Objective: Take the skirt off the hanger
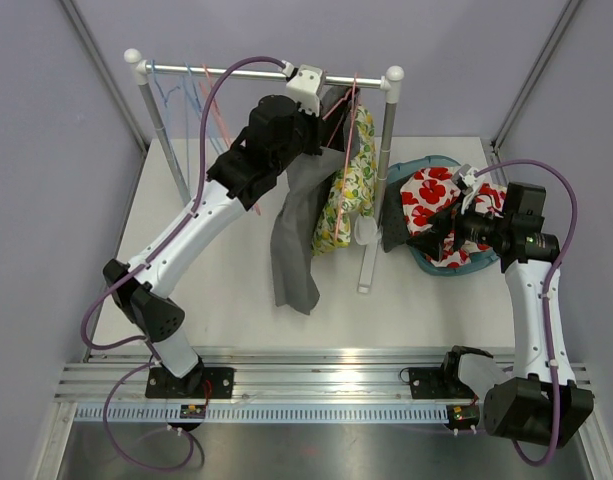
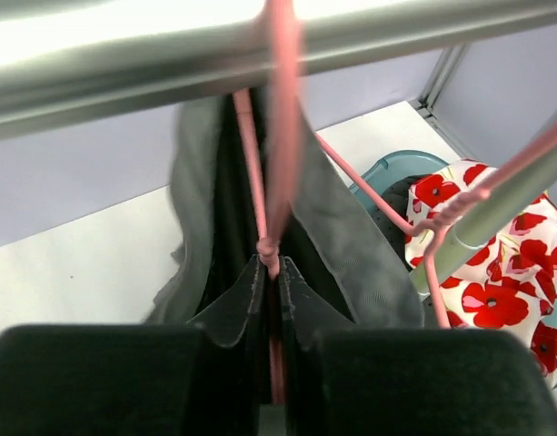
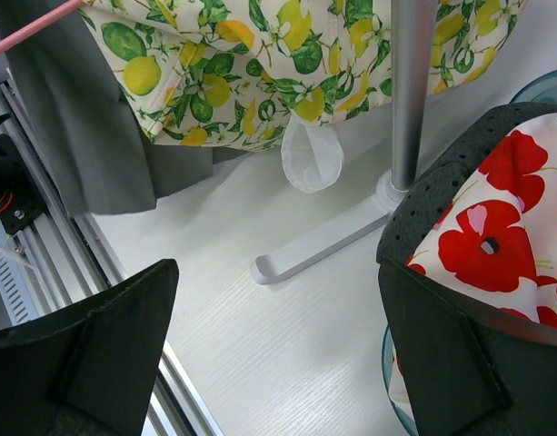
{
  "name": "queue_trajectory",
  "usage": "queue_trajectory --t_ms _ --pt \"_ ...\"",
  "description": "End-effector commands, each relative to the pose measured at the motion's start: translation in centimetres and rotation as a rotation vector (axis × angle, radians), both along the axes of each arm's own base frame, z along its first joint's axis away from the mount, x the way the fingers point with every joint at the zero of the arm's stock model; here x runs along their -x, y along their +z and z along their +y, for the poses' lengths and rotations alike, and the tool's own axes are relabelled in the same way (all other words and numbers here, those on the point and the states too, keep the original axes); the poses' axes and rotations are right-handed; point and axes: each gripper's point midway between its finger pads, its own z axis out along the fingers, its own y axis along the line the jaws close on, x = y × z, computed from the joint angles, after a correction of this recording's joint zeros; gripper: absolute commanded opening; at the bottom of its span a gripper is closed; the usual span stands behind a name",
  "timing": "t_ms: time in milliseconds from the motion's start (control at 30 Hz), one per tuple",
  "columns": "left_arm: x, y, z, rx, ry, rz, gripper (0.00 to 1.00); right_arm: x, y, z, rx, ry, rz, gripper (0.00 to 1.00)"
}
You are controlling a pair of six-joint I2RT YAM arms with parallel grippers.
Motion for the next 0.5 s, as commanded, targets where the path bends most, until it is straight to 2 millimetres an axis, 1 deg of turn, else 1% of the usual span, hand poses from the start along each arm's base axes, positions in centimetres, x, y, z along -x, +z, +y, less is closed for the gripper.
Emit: queue_trajectory --t_ms 0,33,167,200,233,333,367,400,467 --pt "0.1 2.4 0.5 -0.003 0.001 -0.065 0.02 -0.1 0.9 0.0 0.001 0.005 -0.052 0.99" --pt "0.3 3.2 0.7 0.001 0.001 -0.083 0.00 -0.1 0.9 0.0 0.001 0.005 -0.053 1.00" --pt "1.3 6.7 1.5 0.039 -0.005 -0.160 0.00 -0.1 0.7 -0.1 0.000 0.002 -0.046 0.99" --pt "1.5 7.2 1.6 0.045 -0.008 -0.174 0.00 -0.1 0.7 -0.1 0.001 0.001 -0.045 1.00" --pt "2.0 8.5 2.0 0.062 -0.011 -0.204 0.00 -0.1 0.7 -0.2 0.002 -0.004 -0.044 1.00" --pt "2.5 10.0 2.5 0.079 -0.008 -0.245 0.00 -0.2 0.7 -0.3 0.004 -0.009 -0.048 0.99" --pt "2.9 10.7 3.0 0.090 -0.001 -0.261 0.00 -0.2 0.7 -0.3 0.004 -0.011 -0.046 0.99" --pt "3.0 10.8 3.2 0.091 0.004 -0.265 0.00 -0.3 0.7 -0.4 0.004 -0.012 -0.046 0.99" --pt "3.3 11.7 3.9 0.088 0.020 -0.296 0.00 -0.3 0.6 -0.5 0.003 -0.015 -0.040 0.99"
